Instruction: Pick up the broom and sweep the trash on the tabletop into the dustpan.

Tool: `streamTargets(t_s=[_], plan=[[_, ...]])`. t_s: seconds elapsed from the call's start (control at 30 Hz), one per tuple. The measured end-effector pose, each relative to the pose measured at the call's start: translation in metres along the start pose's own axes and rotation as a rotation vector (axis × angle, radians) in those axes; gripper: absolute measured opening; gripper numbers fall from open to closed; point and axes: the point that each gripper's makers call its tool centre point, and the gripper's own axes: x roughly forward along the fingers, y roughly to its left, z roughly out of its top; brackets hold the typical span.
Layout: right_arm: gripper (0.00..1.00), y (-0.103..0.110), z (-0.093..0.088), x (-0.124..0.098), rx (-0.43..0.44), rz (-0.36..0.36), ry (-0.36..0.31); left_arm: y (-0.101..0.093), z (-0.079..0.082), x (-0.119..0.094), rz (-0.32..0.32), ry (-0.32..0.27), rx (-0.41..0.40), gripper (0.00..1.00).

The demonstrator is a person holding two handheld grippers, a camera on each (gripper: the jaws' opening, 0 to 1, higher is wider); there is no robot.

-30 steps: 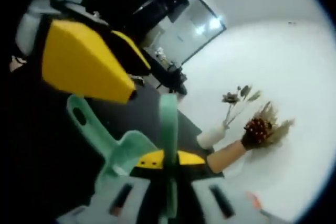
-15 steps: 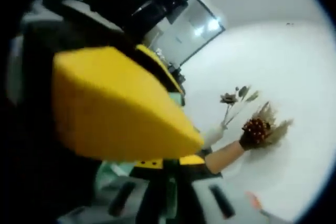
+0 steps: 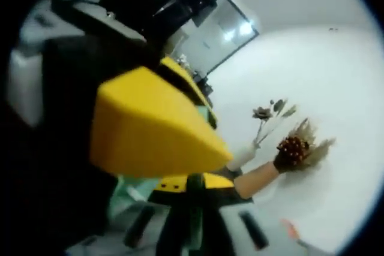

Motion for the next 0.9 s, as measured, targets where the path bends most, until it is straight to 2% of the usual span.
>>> streamTargets(t_s=[0.37, 0.43, 0.53, 0.6, 0.67, 0.7, 0.8, 0.87, 0.9], plan=[[0.08, 0.002, 0.000, 0.000, -0.023, 0.009, -0.009, 0.003, -0.001, 0.001, 0.010, -0.020, -0.026, 0.14], [0.09, 0.001, -0.002, -0.003, 0.004, 0.032, -0.009, 0.006, -0.001, 0.002, 0.015, -0.020, -0.037, 0.14], [0.17, 0.005, -0.003, -0.010, 0.064, 0.096, 0.001, 0.009, -0.001, 0.002, 0.015, -0.022, -0.059, 0.14], [0.17, 0.003, 0.001, -0.018, 0.103, 0.132, -0.015, 0.010, -0.001, 0.002, 0.015, -0.024, -0.070, 0.14], [0.16, -0.008, 0.000, -0.024, 0.146, 0.170, 0.007, 0.010, -0.001, 0.001, 0.014, -0.025, -0.078, 0.14], [0.15, -0.015, -0.003, -0.030, 0.148, 0.172, 0.029, 0.011, -0.001, 0.001, 0.014, -0.025, -0.084, 0.14], [0.14, -0.028, -0.006, -0.043, 0.160, 0.165, 0.034, 0.014, -0.002, 0.000, 0.020, -0.027, -0.108, 0.14], [0.14, -0.027, -0.020, -0.051, 0.159, 0.192, 0.089, 0.015, -0.002, 0.000, 0.026, -0.028, -0.113, 0.14], [0.14, -0.019, -0.023, -0.057, 0.163, 0.192, 0.100, 0.014, -0.002, 0.000, 0.022, -0.029, -0.125, 0.14]])
